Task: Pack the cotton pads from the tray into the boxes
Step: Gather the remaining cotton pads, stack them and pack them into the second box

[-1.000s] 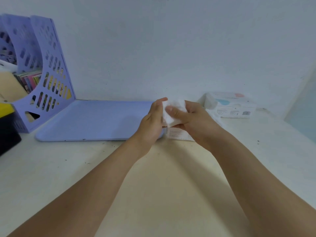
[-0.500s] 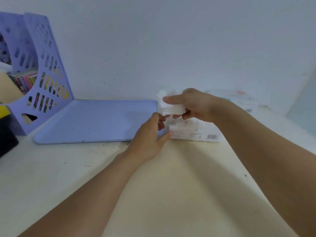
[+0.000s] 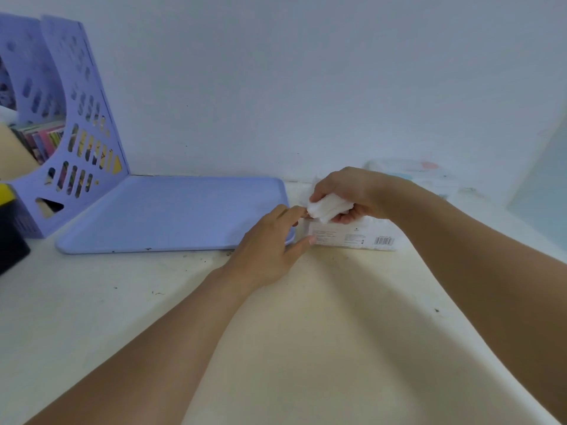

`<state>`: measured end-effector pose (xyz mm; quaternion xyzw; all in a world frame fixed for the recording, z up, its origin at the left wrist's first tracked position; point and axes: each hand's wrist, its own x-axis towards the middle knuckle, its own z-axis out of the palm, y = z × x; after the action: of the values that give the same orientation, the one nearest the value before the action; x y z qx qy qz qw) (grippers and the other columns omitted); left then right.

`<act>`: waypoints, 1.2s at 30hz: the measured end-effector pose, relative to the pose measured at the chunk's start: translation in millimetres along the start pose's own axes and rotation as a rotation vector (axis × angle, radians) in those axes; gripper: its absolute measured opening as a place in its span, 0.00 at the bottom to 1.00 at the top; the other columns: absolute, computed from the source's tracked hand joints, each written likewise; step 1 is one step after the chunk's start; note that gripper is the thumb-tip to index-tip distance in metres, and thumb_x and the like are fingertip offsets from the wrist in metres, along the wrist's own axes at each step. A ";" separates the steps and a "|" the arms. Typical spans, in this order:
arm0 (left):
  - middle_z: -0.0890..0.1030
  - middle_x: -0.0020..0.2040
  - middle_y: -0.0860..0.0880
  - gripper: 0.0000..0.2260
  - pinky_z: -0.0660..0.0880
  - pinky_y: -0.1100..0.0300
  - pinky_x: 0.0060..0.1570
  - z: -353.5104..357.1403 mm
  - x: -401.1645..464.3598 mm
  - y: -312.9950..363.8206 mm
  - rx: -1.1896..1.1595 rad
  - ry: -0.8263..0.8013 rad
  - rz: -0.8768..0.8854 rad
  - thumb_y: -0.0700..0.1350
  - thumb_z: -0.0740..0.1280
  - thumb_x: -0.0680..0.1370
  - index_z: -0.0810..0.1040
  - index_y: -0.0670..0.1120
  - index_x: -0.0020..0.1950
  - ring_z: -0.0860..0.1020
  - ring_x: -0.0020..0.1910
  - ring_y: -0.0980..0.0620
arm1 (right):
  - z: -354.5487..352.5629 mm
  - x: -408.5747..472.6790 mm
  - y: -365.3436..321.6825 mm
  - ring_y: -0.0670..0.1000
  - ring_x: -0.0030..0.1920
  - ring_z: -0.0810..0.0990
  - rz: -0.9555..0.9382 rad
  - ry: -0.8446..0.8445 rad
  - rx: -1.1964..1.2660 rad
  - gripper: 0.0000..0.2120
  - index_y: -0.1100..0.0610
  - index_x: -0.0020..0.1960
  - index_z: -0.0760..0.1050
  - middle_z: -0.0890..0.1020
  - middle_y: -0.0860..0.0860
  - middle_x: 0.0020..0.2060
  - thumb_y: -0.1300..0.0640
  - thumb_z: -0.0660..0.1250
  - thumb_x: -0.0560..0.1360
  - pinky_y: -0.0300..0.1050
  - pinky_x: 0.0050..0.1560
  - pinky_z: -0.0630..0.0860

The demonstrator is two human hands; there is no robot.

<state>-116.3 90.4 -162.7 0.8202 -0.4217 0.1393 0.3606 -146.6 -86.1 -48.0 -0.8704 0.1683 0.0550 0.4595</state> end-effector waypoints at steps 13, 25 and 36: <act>0.81 0.47 0.53 0.05 0.77 0.55 0.44 -1.9 1.6 13.5 -0.014 0.074 0.051 0.46 0.68 0.81 0.80 0.48 0.56 0.78 0.45 0.55 | 15.8 7.8 -24.3 0.52 0.28 0.71 0.009 -0.095 -0.896 0.09 0.59 0.42 0.72 0.74 0.53 0.29 0.55 0.65 0.78 0.41 0.33 0.71; 0.75 0.47 0.57 0.03 0.75 0.60 0.43 -2.0 1.2 10.0 -0.051 0.024 0.061 0.48 0.66 0.82 0.74 0.51 0.54 0.76 0.45 0.55 | -5.4 12.5 -17.9 0.48 0.29 0.68 0.059 -0.386 -0.399 0.07 0.57 0.49 0.81 0.76 0.50 0.32 0.56 0.66 0.77 0.38 0.26 0.58; 0.78 0.43 0.57 0.04 0.74 0.64 0.43 -5.8 1.7 10.1 -0.094 0.057 0.001 0.46 0.68 0.81 0.75 0.51 0.46 0.78 0.45 0.57 | -6.9 10.5 -5.5 0.47 0.25 0.59 0.011 -0.416 -0.543 0.17 0.55 0.49 0.73 0.63 0.49 0.28 0.41 0.59 0.83 0.40 0.28 0.55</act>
<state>-122.8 89.6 -153.0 0.7978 -0.4177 0.1428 0.4107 -135.3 -91.4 -42.4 -0.9301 0.0550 0.2765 0.2353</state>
